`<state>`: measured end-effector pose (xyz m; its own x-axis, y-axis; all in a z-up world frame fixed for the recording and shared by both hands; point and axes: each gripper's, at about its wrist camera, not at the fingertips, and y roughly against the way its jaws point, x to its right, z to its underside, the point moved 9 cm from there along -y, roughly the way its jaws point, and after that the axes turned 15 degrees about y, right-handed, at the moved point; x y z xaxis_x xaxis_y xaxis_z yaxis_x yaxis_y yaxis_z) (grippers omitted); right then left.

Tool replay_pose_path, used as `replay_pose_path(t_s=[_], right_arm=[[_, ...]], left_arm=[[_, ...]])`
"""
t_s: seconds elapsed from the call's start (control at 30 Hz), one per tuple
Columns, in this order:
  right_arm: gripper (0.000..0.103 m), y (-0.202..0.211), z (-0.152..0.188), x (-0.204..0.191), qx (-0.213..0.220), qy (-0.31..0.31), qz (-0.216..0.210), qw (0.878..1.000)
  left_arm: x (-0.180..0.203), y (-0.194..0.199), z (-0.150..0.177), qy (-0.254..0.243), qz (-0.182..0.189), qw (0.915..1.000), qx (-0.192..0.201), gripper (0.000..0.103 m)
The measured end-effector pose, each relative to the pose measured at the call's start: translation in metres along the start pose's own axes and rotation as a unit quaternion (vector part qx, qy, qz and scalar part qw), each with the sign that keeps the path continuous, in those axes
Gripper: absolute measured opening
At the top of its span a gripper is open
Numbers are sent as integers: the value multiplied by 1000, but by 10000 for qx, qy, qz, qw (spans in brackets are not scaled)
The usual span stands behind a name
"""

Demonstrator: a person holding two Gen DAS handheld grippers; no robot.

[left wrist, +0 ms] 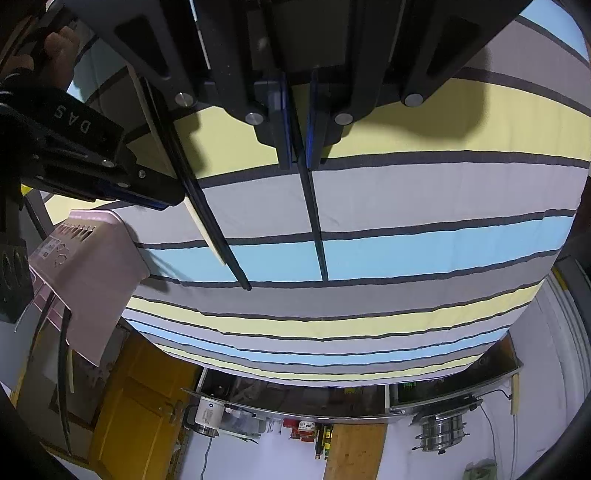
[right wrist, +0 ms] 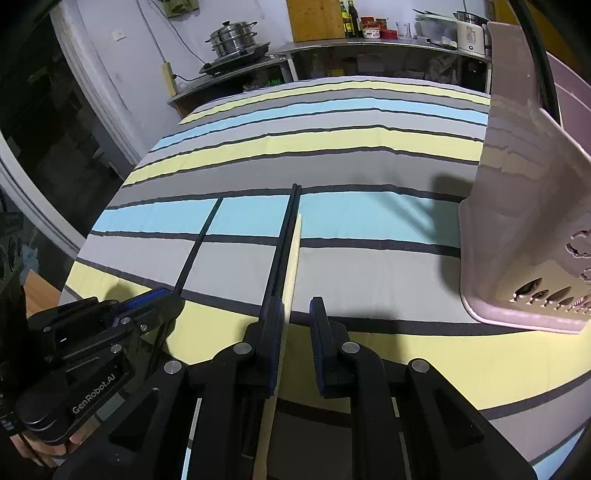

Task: Organize utensils
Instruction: 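Move both tools back down to the chopsticks left on the table, then grasp a black chopstick with the left tool while the right tool grasps a wooden chopstick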

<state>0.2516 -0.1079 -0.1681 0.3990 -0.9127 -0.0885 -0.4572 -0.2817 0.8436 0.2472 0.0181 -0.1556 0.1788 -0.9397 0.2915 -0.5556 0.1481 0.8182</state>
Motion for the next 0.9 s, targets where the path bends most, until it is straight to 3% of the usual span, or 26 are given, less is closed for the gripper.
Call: replay_pose_path(t_s=[0.4, 0.63, 0.9], right_arm=[[15, 2, 3, 4, 0, -70, 38, 10000], [16, -1, 1, -11, -33, 364, 326, 9988], [16, -11, -15, -3, -75, 243, 212, 9995]], left_arm=[[-3, 0, -1, 46, 98, 9999, -8, 8], [-3, 0, 0, 73, 159, 9998, -23, 8], [-4, -3, -6, 66, 166, 9998, -96, 8]])
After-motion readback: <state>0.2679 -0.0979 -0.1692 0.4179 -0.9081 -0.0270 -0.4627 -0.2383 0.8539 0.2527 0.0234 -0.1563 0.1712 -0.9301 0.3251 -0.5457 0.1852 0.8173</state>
